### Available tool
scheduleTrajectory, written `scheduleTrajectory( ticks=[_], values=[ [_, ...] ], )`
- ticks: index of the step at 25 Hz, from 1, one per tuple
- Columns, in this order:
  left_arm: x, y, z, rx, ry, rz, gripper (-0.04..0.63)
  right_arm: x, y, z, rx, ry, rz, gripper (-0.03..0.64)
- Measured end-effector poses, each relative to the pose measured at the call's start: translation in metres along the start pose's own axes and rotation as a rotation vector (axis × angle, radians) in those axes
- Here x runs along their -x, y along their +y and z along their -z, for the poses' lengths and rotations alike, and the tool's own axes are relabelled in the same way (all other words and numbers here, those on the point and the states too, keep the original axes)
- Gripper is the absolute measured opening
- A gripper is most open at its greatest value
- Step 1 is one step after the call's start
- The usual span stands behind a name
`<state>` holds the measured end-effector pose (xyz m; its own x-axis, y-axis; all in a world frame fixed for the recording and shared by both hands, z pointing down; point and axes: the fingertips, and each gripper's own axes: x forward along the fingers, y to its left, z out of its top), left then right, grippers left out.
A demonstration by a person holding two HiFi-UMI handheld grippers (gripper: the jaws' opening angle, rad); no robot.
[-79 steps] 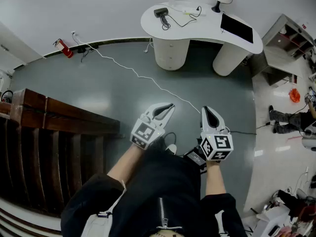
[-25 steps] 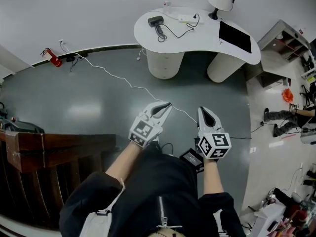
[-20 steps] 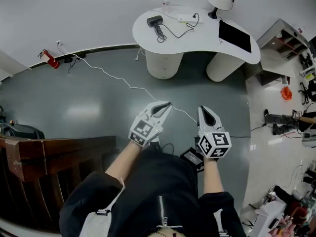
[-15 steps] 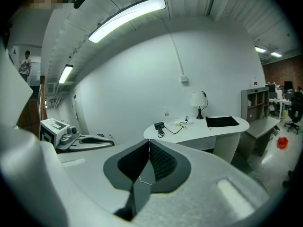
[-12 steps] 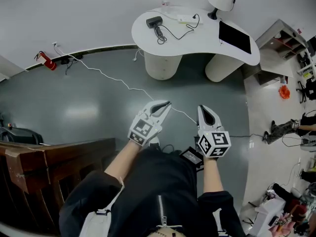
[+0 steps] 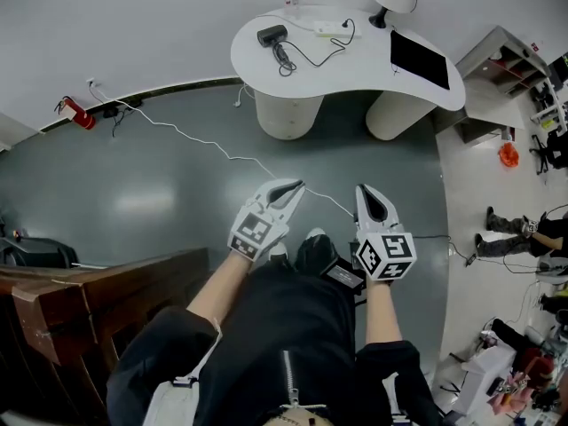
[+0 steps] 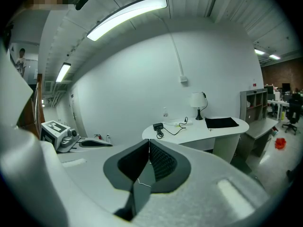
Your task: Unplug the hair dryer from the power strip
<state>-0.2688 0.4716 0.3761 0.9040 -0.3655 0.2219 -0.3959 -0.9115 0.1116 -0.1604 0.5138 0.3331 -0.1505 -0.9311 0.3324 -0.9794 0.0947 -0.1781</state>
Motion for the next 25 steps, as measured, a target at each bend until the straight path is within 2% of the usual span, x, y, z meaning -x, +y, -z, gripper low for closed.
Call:
scheduleTrajectory(
  ticks=[13, 25],
  values=[
    [-0.025, 0.027, -0.001, 0.013, 0.011, -0.022, 0.026, -0.034, -0.016, -0.005, -0.012, 0.001, -0.033, 0.005],
    [-0.096, 0.065, -0.022, 0.01, 0.038, -0.039, 0.026, -0.089, -0.078, -0.04, -0.025, -0.007, -0.054, 0.005]
  ],
)
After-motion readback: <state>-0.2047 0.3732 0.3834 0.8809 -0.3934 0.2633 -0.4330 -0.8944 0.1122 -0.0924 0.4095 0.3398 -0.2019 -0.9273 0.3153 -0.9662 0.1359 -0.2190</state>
